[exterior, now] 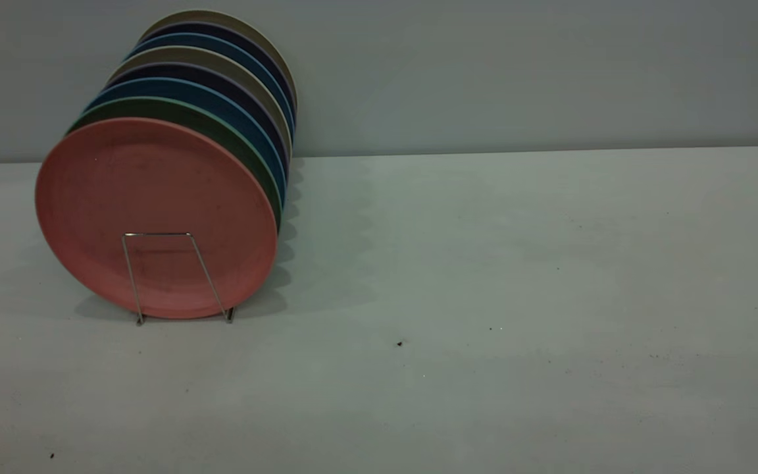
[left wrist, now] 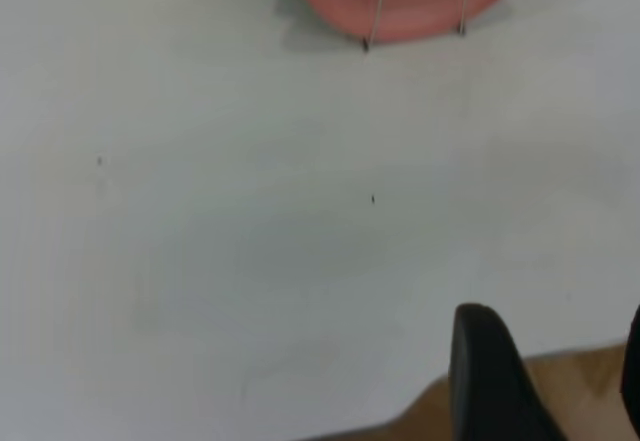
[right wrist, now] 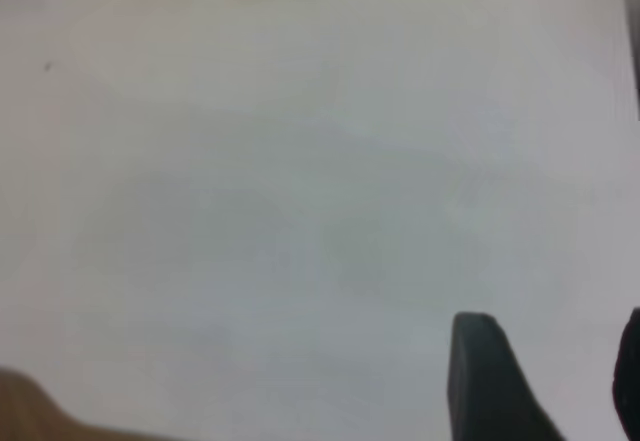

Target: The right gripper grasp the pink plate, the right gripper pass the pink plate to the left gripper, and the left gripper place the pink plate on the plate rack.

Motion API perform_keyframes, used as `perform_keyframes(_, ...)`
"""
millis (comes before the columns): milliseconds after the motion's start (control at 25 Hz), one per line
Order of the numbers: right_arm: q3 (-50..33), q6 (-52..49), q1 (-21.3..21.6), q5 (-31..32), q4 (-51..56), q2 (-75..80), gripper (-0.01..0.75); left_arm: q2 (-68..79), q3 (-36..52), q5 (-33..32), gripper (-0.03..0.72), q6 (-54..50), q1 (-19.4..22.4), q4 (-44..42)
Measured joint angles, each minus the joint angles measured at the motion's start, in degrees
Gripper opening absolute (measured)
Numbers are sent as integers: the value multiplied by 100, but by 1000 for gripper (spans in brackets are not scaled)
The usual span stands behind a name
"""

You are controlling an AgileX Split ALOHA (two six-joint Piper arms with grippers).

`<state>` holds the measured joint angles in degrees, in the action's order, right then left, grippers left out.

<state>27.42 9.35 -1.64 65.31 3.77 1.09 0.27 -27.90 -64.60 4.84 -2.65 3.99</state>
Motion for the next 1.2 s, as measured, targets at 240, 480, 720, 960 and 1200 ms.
perform_keyframes(240,0,0,7,0,0,-204,324,-154,0,-20,350,-7,0,0)
perform_keyframes(480,0,0,7,0,0,-204,324,-154,0,-20,350,-7,0,0)
perform_keyframes(720,0,0,7,0,0,-204,324,-154,0,-20,350,-7,0,0)
perform_keyframes(960,0,0,7,0,0,-204,324,-154,0,-20,350,-7,0,0)
perform_keyframes(1200,0,0,7,0,0,-204,324,-154,0,-20,350,-7,0,0)
